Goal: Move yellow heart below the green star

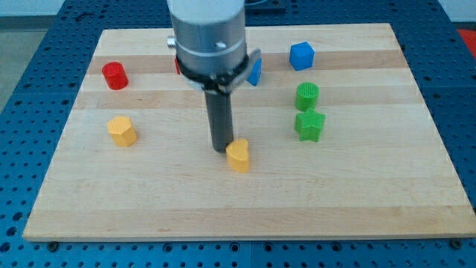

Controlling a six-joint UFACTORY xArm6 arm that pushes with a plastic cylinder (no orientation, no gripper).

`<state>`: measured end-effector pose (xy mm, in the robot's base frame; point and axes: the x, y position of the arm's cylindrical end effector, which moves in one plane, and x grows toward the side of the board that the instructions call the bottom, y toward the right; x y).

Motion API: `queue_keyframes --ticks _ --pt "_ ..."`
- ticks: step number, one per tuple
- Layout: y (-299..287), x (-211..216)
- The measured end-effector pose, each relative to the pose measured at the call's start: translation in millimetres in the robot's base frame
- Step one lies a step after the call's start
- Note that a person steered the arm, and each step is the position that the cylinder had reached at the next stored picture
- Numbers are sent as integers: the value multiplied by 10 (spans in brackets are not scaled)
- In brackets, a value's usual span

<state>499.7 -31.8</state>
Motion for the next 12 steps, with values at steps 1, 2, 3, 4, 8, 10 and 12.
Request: queue_keyframes --ticks 1,2,3,4,8,10,12 --pt "65 40" --pt "19 111" --pt "-221 197" --pt "-175 363" --pt "393 223" --pt "434 131" --pt "511 73"
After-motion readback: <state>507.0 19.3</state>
